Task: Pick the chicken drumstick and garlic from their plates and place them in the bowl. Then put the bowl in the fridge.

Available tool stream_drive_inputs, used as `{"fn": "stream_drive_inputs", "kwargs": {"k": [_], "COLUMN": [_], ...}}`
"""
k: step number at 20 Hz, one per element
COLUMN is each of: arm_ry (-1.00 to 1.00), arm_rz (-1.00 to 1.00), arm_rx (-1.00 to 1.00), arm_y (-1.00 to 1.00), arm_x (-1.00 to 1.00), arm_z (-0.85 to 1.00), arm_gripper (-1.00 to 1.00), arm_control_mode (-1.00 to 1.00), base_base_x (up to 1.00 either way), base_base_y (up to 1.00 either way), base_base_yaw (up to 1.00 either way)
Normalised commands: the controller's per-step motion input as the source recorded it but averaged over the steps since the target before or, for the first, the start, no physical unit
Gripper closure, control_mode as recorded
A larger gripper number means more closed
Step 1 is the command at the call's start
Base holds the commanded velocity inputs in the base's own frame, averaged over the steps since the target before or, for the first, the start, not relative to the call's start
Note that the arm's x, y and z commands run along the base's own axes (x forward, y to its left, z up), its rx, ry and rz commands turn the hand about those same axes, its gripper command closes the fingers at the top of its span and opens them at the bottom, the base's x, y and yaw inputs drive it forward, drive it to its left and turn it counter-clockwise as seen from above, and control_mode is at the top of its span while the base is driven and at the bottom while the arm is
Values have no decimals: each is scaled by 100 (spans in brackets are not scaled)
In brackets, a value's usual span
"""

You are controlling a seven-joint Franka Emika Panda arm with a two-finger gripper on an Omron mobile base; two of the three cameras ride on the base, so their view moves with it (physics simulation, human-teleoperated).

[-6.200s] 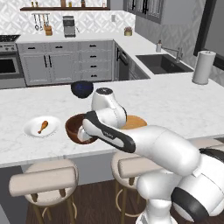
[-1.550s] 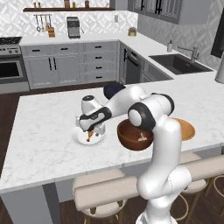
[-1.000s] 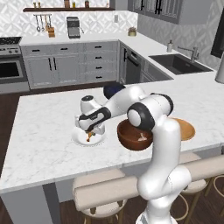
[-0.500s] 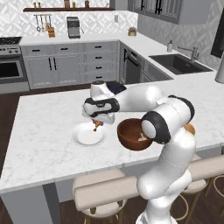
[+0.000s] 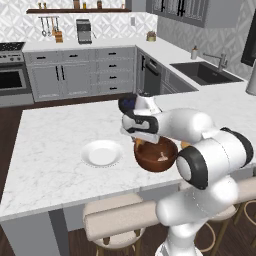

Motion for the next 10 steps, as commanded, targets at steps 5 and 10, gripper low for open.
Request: {"fn": "stream_drive_inputs", "kwargs": {"k": [5, 10], "arm_ry": [7, 5], "arm_rz": [0, 2], "arm_rx": [-1, -1], "arm_y": [-85, -17], "arm_x": [25, 77], "arm_z": [-31, -68], "arm_gripper": [100, 100], "arm_control_mode": [-100, -100], "base_base_x": [0, 0], "base_base_y": [0, 0], "base_base_yaw": [0, 0]}}
